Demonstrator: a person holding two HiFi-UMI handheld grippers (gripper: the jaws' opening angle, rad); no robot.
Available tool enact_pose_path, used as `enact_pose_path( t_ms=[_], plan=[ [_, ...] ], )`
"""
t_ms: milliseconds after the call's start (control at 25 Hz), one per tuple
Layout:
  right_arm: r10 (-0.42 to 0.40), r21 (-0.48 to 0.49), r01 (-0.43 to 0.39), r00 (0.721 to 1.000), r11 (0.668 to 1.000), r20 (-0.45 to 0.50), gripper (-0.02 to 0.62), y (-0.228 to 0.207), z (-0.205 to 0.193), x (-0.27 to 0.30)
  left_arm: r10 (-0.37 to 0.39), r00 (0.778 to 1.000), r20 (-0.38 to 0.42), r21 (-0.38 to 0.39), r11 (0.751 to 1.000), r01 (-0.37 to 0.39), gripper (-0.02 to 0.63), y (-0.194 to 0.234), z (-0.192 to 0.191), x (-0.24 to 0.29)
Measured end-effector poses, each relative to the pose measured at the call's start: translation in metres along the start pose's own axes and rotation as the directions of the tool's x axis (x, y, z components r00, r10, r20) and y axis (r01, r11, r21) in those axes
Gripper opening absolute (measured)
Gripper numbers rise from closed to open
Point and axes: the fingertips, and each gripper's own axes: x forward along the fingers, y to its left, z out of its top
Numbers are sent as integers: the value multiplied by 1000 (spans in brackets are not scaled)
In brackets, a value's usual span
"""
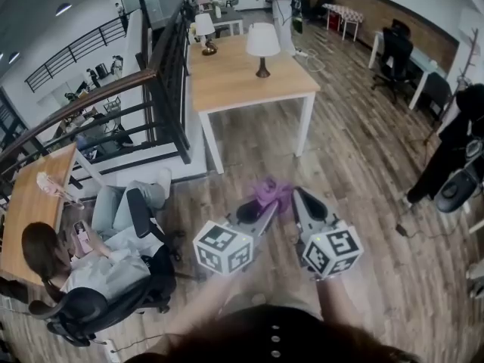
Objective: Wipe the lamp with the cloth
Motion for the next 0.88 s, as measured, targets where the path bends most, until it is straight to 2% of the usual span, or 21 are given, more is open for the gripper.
enact_pose_path(
  t_ms=[200,440,640,880],
  plan=[
    [0,9,1,1000,1000,-16,12,-5,-6,26,0,1000,24,-10,1000,1,77,21,11,10],
    [-19,24,19,1000,1000,-2,12,-34,-4,63,26,999,23,-44,999,-25,77,63,9,43],
    [-6,-9,6,1000,1000,-10,12,-77,-2,122,49,998,38,-54,997,-47,77,117,20,92],
    [11,-21,-11,1000,1000,-17,12,-147,18,198,74,995,66,-52,996,-71,77,176,53,171]
  ],
)
